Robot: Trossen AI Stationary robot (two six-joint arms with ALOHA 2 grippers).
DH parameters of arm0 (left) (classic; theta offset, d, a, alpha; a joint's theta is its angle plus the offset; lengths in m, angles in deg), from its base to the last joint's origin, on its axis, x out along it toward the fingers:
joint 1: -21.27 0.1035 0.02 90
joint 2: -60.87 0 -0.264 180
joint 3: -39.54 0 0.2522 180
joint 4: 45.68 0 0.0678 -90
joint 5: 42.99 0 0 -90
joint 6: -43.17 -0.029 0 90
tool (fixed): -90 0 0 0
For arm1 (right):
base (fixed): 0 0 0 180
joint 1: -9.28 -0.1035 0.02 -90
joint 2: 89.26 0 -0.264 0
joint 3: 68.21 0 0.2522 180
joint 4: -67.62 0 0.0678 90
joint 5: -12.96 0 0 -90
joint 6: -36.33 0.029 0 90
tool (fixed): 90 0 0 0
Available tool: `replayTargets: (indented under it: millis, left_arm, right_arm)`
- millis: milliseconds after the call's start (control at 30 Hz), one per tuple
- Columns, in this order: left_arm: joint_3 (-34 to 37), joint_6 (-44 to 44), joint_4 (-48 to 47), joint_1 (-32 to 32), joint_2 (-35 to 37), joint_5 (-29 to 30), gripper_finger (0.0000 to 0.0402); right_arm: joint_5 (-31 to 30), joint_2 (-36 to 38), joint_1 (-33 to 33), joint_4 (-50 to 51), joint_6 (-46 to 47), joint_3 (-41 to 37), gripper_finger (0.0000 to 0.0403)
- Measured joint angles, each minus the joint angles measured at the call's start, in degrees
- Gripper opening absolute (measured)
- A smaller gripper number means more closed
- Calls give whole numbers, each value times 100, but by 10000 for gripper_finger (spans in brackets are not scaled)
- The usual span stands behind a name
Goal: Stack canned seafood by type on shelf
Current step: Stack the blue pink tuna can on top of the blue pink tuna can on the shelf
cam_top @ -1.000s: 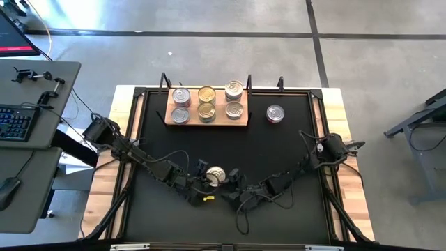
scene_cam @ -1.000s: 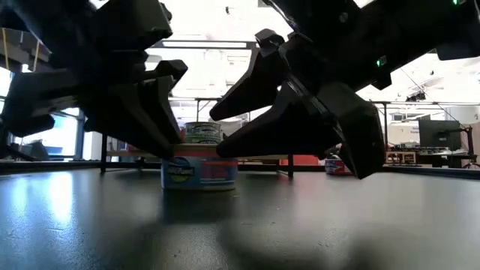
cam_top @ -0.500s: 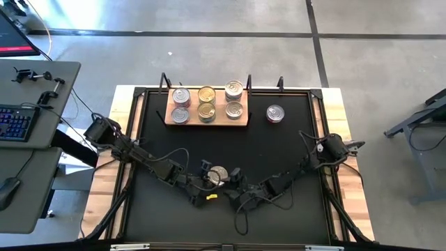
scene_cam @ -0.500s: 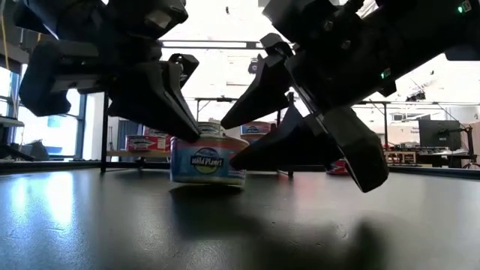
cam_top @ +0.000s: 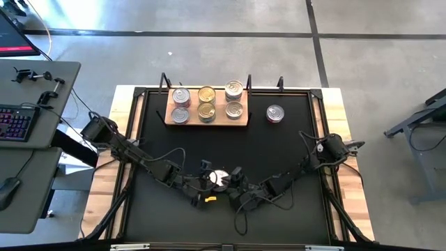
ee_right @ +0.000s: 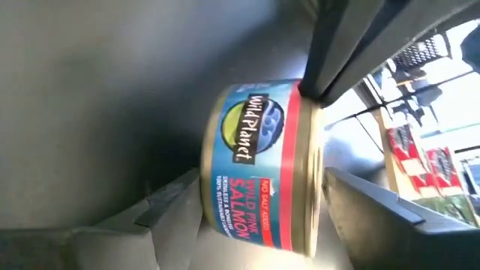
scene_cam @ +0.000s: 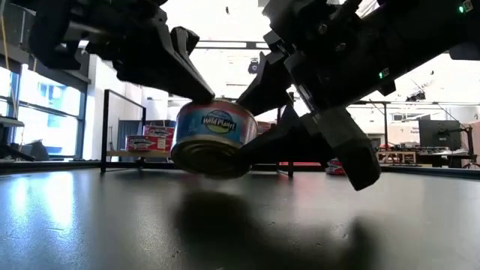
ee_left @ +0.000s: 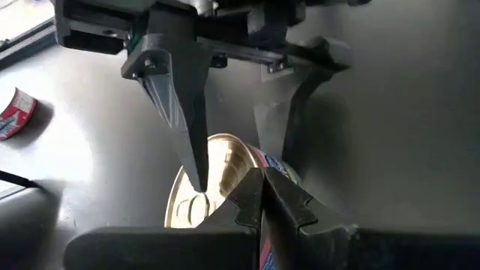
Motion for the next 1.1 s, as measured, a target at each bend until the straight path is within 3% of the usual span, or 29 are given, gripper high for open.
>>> replayTargets:
  millis: [233,500,667,767,867,1000,1100]
  left_arm:
    - [-2,-2,47,-55,49,58,0]
    - [-8,-5,-54,-217,113,705,0]
    - [-6,361,-967,-405,462,1146,2]
    - [144,910,-1630,-507,776,1408,2]
    - [476,1584,-1902,-624,1044,1716,2]
    - [1048,2307,-1564,-843,1266,1932,3]
    - [1487,2644,-958,-1020,1291,2164,3]
  right_arm:
    - [-30,-9,-4,-389,51,0,259]
    - [-21,-9,-11,-541,1189,0,164]
    - [-225,-9,-41,-333,1863,161,163]
    - [-541,29,-71,441,2111,543,163]
    - [-689,124,5,1886,2447,1180,163]
    - [-744,155,345,4180,2857,2291,163]
    - [-607,163,744,5370,2867,3011,163]
